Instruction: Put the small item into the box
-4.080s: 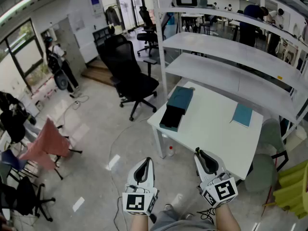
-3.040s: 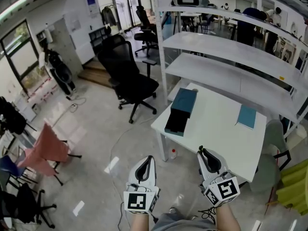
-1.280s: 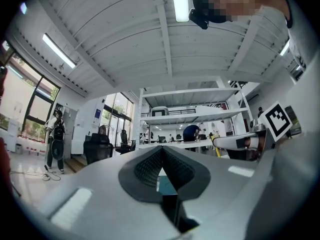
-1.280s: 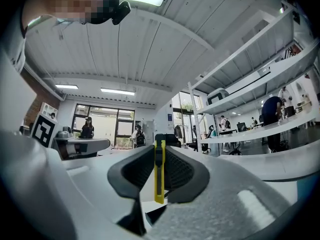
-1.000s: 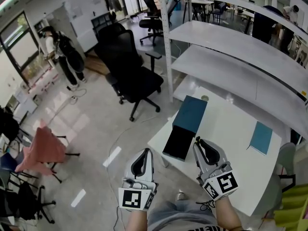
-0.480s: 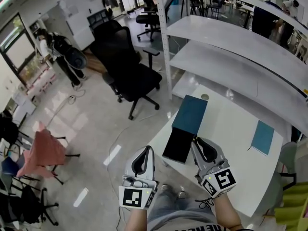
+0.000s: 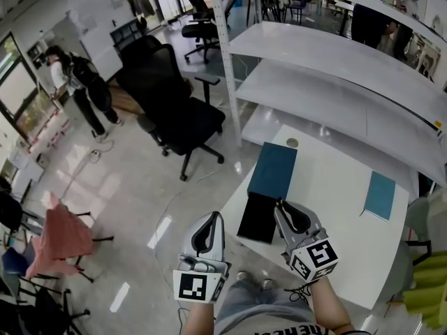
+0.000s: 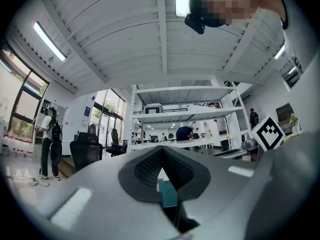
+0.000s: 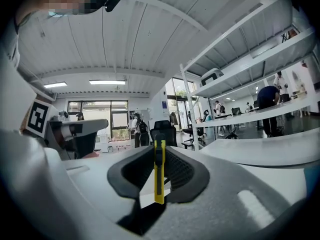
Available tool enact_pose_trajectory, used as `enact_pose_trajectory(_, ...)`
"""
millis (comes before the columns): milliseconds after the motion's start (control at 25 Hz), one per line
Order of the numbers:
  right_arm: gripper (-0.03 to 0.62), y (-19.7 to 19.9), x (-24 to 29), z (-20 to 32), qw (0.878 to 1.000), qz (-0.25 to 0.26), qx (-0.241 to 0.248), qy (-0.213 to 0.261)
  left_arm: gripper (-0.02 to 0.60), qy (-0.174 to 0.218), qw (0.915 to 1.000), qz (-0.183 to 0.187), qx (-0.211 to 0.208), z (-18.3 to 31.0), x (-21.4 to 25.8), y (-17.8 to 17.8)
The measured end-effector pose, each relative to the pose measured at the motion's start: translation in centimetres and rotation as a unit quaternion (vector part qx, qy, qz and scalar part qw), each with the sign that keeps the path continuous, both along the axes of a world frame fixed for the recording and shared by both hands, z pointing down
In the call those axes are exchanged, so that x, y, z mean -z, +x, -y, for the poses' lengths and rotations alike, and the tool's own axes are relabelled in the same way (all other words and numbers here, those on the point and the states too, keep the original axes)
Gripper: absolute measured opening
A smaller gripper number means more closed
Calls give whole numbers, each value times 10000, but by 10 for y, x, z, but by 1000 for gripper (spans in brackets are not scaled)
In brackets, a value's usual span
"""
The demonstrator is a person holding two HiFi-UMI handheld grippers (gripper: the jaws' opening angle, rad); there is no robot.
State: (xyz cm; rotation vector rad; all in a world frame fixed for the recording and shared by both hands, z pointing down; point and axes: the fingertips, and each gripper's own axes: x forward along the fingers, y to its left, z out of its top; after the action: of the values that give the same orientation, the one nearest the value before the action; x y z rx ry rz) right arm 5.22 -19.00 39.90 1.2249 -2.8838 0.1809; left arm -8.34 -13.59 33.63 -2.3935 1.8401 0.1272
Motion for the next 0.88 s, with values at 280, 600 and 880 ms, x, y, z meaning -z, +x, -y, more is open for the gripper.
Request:
enact_pose_trajectory(280, 69, -7, -28, 15, 9987, -107, -157, -464, 17, -52, 9997, -66, -233, 14, -5, -6)
enact_pose_trajectory(600, 69, -16, -65, 23, 9943, -369, -240, -970, 17, -116, 9989, -152, -430, 27, -13, -14)
enact_pose_trajectory(880, 69, -23, -92, 30, 9885, -630, -307, -1343, 17, -204, 9984, -168, -501, 34, -18, -22)
